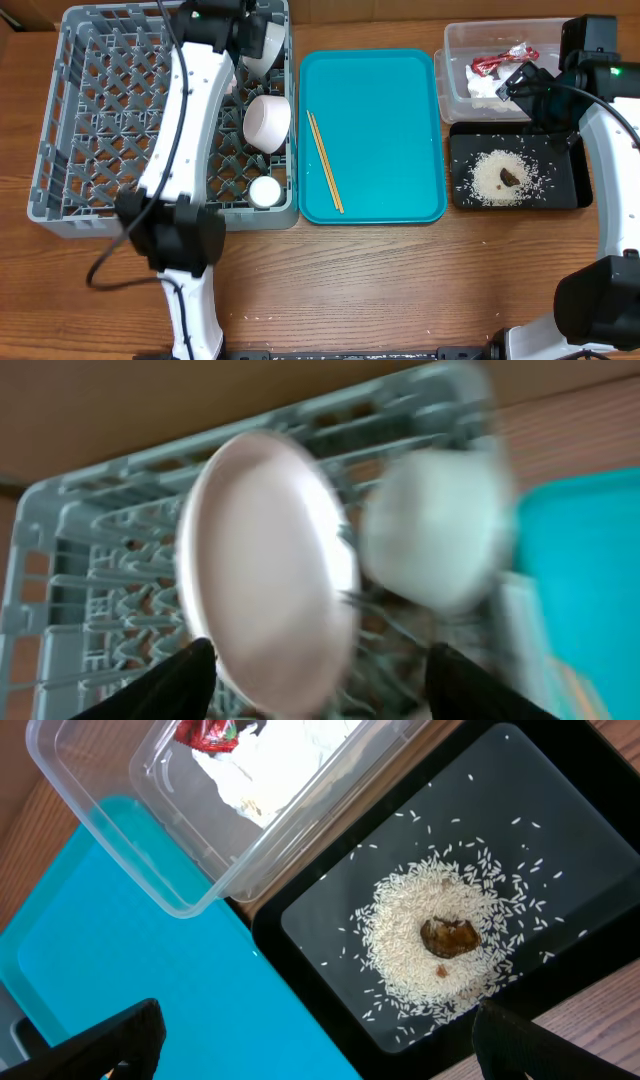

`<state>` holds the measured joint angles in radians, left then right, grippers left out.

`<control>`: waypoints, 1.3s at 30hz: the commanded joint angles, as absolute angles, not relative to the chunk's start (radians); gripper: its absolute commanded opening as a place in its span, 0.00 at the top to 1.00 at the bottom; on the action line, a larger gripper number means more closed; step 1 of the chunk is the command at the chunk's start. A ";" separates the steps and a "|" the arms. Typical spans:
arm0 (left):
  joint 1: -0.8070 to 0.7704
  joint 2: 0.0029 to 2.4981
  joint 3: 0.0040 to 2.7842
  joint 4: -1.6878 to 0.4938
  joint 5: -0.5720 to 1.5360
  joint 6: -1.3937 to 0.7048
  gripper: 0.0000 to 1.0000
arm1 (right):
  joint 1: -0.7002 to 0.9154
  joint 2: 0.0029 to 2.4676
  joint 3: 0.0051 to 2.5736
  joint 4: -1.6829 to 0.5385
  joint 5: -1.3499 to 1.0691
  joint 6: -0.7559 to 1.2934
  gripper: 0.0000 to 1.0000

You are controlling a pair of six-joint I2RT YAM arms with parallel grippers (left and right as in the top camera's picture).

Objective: Sort waste into correct bins and load items into the dishwasher
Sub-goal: 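Carry the white plate to the rack and stand it upright, then reach the left gripper to the chopsticks and grasp one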

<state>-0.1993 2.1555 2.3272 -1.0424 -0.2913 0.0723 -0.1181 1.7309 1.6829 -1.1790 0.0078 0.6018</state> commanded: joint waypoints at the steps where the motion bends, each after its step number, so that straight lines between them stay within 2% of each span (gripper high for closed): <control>1: -0.253 2.049 2.370 -1.116 -0.044 0.014 0.36 | -0.120 1.728 1.688 -1.177 0.025 0.599 0.00; 3: -0.289 2.063 2.367 -1.186 0.004 -0.029 0.42 | -0.120 1.728 1.688 -1.177 0.025 0.599 0.00; 7: -0.371 2.121 2.341 -1.304 0.004 -0.285 0.52 | -0.120 1.728 1.688 -1.177 0.025 0.599 0.00; 13: -0.512 2.296 2.336 -1.315 0.000 -0.410 0.51 | -0.120 1.728 1.688 -1.177 0.025 0.599 0.00; 18: -0.565 2.420 2.336 -1.293 -0.015 -0.525 0.52 | -0.120 1.728 1.688 -1.177 0.025 0.599 0.00; 23: -0.562 2.498 2.336 -1.309 -0.043 -0.664 0.53 | -0.120 1.728 1.688 -1.177 0.025 0.599 0.00; 28: -0.562 2.506 2.334 -1.327 -0.170 -0.777 0.54 | -0.120 1.728 1.688 -1.177 0.025 0.599 0.00; 39: -0.537 2.548 2.310 -1.320 -0.217 -0.816 0.51 | -0.120 1.728 1.688 -1.177 0.025 0.599 0.00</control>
